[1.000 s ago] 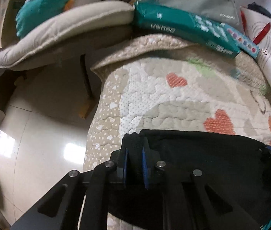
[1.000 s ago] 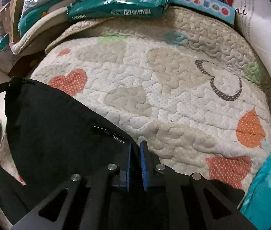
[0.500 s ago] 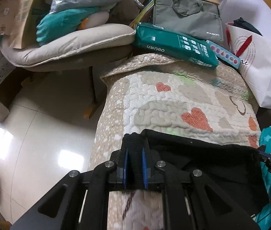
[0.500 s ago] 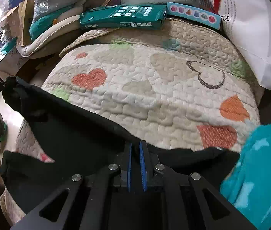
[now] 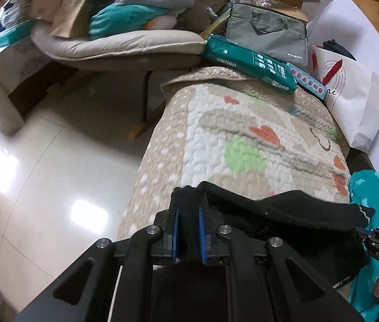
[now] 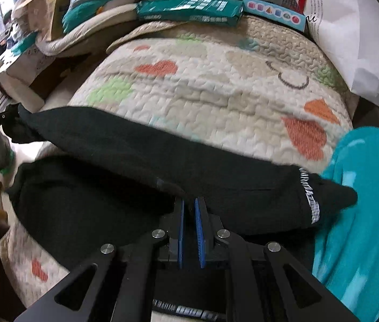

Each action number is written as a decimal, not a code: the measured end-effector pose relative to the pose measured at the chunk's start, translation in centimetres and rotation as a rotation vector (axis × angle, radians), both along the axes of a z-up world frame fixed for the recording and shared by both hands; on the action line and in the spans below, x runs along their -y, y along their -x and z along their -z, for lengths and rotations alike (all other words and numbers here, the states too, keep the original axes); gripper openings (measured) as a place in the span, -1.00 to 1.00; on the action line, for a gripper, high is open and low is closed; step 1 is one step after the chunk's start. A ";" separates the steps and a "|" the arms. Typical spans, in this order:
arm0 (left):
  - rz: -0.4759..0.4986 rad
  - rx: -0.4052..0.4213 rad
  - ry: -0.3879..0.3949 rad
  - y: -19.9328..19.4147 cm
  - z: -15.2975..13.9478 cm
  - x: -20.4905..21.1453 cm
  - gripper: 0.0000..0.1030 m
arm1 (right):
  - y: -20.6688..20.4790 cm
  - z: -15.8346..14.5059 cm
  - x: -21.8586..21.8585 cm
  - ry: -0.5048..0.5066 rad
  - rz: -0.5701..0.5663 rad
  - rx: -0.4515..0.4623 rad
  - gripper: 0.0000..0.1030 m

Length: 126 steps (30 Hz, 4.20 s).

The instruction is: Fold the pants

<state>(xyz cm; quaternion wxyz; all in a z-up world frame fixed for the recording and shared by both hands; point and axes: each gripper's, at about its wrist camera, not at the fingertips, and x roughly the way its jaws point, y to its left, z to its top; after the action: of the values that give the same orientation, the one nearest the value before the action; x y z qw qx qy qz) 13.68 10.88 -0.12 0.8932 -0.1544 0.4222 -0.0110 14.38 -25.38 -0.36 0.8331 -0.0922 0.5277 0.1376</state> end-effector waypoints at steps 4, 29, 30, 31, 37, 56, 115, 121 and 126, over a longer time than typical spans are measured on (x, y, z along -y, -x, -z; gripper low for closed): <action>-0.013 -0.006 -0.019 3.3 1.0 0.1 -0.78 | 2.8 0.7 -0.5 0.016 -0.012 -0.033 -0.83; -0.045 0.021 -0.132 14.5 2.5 1.2 -0.20 | 9.5 6.4 -0.3 0.159 0.016 -0.244 -0.82; -0.071 0.033 -0.110 14.9 2.1 0.6 -0.16 | 9.6 6.4 -0.3 0.155 0.020 -0.245 -0.75; -0.097 0.044 -0.092 15.3 1.8 0.1 -0.11 | 9.7 6.4 -0.3 0.146 0.028 -0.242 -0.68; -0.300 0.077 0.000 17.4 0.0 -4.0 0.00 | 10.9 3.8 -0.1 0.104 0.033 -0.139 0.54; -0.531 0.007 0.103 12.2 2.0 -10.8 0.02 | 7.2 2.2 -26.0 0.004 -0.610 0.089 0.33; -0.171 -0.290 -0.194 7.5 9.0 0.0 0.50 | 5.6 4.6 8.0 -0.029 0.460 -0.201 0.48; -0.176 -0.290 -0.192 7.8 9.0 -0.5 0.60 | 7.0 8.0 6.4 0.163 0.393 -0.340 0.32; -0.201 -0.319 -0.159 7.7 8.9 -0.9 0.62 | 8.0 8.1 5.9 0.246 0.364 -0.426 0.31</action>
<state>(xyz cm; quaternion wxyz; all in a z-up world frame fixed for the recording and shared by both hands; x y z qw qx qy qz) 5.98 11.81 -9.05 0.8211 -0.1243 0.5402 0.1362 6.43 -31.31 -8.45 0.6974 -0.0654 0.7110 -0.0624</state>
